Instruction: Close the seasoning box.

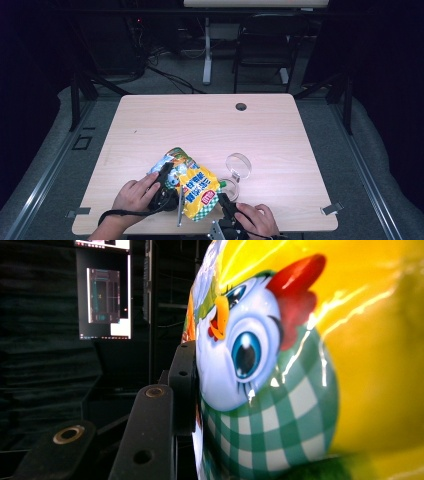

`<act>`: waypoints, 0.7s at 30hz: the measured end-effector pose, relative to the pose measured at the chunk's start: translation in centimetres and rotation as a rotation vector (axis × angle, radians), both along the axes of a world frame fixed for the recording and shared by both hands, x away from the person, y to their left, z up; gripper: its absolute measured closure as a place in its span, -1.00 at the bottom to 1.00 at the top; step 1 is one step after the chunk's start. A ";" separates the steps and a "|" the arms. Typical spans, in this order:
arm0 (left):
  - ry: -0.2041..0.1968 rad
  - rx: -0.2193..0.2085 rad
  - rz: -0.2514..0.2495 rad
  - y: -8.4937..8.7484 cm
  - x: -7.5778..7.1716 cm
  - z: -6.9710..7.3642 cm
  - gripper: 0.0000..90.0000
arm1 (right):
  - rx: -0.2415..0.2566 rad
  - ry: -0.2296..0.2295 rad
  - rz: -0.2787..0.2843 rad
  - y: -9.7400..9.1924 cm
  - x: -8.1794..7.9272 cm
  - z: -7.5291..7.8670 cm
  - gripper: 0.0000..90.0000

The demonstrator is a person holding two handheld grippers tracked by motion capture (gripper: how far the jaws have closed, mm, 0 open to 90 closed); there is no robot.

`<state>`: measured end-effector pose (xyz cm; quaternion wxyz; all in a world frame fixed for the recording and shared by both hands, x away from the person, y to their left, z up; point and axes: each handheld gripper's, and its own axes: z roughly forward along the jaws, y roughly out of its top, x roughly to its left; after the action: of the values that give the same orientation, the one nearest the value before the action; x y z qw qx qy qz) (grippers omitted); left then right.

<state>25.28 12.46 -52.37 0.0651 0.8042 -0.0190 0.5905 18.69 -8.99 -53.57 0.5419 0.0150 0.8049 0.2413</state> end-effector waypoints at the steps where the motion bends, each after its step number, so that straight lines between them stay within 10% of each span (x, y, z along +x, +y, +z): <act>1: 0.002 0.005 0.001 0.0 0.0 0.1 0.44 | 0.002 -0.001 0.000 0.0 0.0 0.0 1.00; 21: -0.019 0.062 -0.007 0.1 -0.1 1.5 0.45 | 0.058 -0.006 -0.009 0.4 -0.2 0.1 1.00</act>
<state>25.21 12.61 -50.91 0.0421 0.7999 -0.0404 0.5972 18.52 -8.60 -53.46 0.5446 0.0336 0.7960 0.2620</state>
